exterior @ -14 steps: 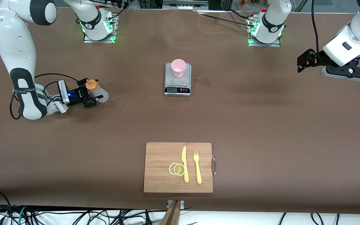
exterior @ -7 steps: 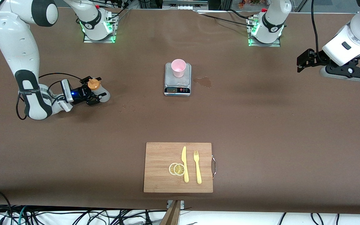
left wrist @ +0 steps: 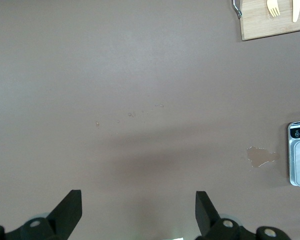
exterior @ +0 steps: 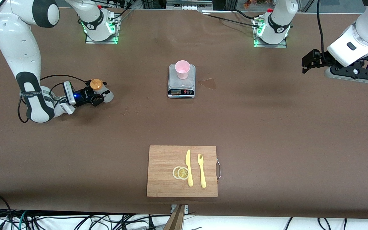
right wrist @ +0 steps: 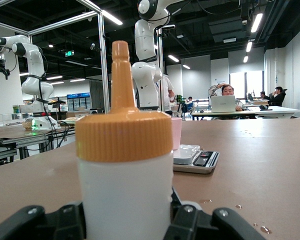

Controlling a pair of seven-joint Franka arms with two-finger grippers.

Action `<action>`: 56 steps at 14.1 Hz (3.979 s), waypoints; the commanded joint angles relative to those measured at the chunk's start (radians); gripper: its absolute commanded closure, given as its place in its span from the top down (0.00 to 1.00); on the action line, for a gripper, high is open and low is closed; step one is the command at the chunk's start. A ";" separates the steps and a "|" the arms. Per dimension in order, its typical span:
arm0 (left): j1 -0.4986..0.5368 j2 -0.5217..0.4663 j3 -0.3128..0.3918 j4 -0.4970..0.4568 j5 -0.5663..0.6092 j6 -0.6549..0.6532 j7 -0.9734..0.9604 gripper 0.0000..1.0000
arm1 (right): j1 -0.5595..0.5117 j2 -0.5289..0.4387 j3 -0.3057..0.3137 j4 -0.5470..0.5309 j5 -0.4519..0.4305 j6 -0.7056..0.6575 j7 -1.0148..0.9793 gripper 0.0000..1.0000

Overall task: Add sauce to pink cup with both arms
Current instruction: 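Grasp the white squeeze bottle with the right gripper, then lift the bottle with the right gripper and carry it over the cup, then tilt the bottle nozzle into the pink cup with the right gripper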

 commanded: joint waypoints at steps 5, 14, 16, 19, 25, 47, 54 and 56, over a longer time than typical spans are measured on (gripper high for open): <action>-0.004 -0.011 -0.011 0.011 -0.009 -0.017 0.005 1.00 | 0.015 -0.028 -0.013 0.018 -0.011 0.019 -0.130 0.18; 0.000 -0.009 -0.008 0.011 -0.009 -0.019 0.005 1.00 | 0.269 -0.183 -0.190 0.006 -0.045 0.078 0.212 0.18; 0.001 -0.011 -0.008 0.011 -0.009 -0.019 0.006 1.00 | 0.358 -0.235 -0.251 0.003 -0.048 0.132 0.318 0.18; 0.001 -0.011 -0.008 0.011 -0.009 -0.019 0.006 1.00 | 0.491 -0.263 -0.325 0.004 -0.050 0.193 0.473 0.18; 0.001 -0.012 -0.009 0.013 -0.009 -0.020 0.008 1.00 | 0.712 -0.347 -0.362 -0.017 -0.103 0.362 0.799 0.17; 0.006 -0.011 -0.009 0.013 -0.011 -0.019 0.009 1.00 | 1.125 -0.516 -0.221 -0.069 -0.450 0.611 1.654 0.16; 0.004 -0.011 -0.011 0.013 -0.011 -0.019 0.009 1.00 | 1.131 -0.524 -0.201 -0.071 -0.528 0.579 1.677 0.16; 0.004 -0.011 -0.011 0.013 -0.011 -0.019 0.009 1.00 | 1.133 -0.523 -0.195 -0.072 -0.547 0.579 1.683 0.16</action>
